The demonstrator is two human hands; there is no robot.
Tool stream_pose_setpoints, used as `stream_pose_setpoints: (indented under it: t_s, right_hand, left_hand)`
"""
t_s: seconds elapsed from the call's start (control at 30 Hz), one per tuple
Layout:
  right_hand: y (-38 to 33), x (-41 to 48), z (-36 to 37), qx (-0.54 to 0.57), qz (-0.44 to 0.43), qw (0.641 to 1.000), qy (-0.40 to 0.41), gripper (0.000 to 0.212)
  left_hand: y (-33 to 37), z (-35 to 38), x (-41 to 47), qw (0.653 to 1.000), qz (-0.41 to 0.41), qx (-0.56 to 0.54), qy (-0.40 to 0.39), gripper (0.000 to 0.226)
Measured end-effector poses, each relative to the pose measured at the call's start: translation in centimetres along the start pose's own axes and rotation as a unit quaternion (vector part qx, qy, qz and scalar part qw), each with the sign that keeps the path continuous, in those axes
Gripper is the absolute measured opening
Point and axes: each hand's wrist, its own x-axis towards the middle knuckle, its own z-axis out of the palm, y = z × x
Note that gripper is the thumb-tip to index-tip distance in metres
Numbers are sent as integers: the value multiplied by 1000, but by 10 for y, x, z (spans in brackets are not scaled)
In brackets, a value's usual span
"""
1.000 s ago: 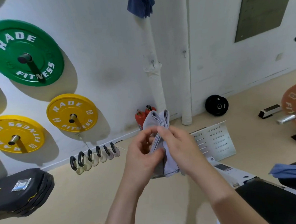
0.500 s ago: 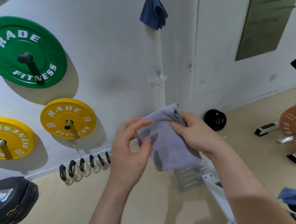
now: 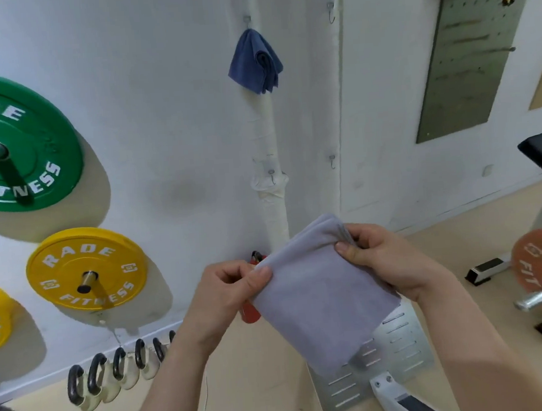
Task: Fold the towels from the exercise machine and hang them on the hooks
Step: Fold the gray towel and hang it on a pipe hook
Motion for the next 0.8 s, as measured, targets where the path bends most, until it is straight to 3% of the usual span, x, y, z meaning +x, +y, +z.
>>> stream_pose_setpoints:
  t_s: [0.13,0.3,0.37,0.43,0.53,0.6,0.67,0.8]
  right_hand:
    - [34,52,-33,-12,39,995,89,18]
    - [56,101,-59,-34,44,988,145,14]
    - [60,117,-64,-10,51,990,134,20]
    - [59,134,-63,-27,63,993,97,42]
    - [48,163,-60,-111,-5,988,109,65]
    - [31,183,-62,-76,-68,989,109,58]
    - [14,207,-65,-13,-94,994,52,50]
    - [0,267,-59,9,-120,993,10,44]
  left_hand:
    - [9,33,56,999,-1,42,21,36]
    - [2,51,117,998,-45,31,37,32]
    - [3,53,138,997,-48,-9,51,23]
    - [8,56,160,996,-52,-45,61,10]
    - [17,58,196,994,-49,-64,73,6]
    - [19,53,220,998,-37,-35,47,5]
    - [18,47,247,1000,-19,6,10,9]
    - [11,31,304,1000,12,-7,23,10]
